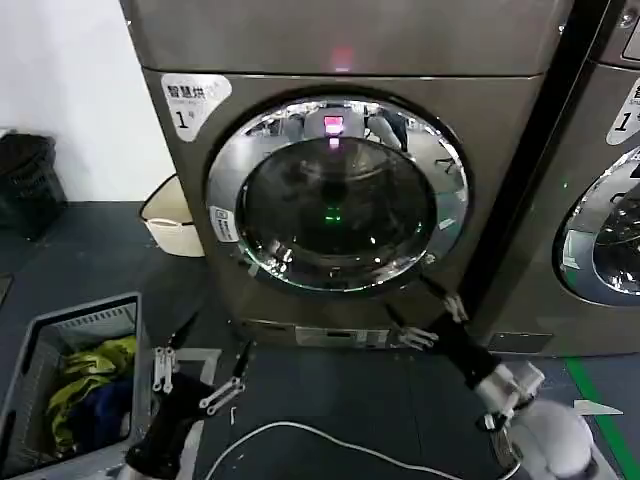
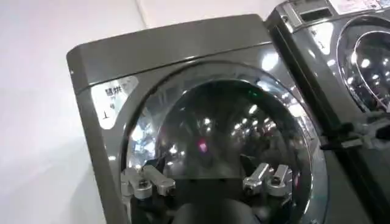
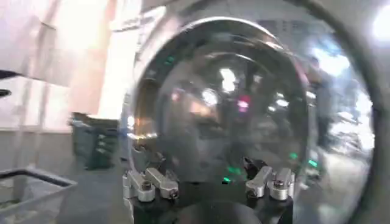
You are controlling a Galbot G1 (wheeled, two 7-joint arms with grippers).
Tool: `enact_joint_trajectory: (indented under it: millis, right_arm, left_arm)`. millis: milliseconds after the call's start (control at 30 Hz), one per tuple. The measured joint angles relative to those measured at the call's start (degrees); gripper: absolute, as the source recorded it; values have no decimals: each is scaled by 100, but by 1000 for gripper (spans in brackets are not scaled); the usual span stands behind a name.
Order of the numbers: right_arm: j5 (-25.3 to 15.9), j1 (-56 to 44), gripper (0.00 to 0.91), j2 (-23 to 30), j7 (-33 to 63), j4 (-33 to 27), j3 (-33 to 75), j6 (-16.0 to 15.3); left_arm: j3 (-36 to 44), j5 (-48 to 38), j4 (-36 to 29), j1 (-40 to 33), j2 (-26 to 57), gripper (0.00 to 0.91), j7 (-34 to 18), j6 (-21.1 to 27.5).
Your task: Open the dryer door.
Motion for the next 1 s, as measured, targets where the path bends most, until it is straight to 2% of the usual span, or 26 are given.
enact_joint_trajectory:
  millis: [267, 433, 1000]
  right_arm:
    - [98, 1170, 907, -48, 42, -379, -944, 5]
    - [118, 1857, 907, 76, 453, -657, -1601, 86]
    - [161, 3609, 907, 844, 786, -1762, -3209, 115]
  left_arm:
    - [-12, 37, -26, 46, -56, 907, -3, 2]
    - [-13, 35, -44, 73, -79, 907, -3, 9]
    - [-34, 85, -46, 133, -175, 907, -15, -19]
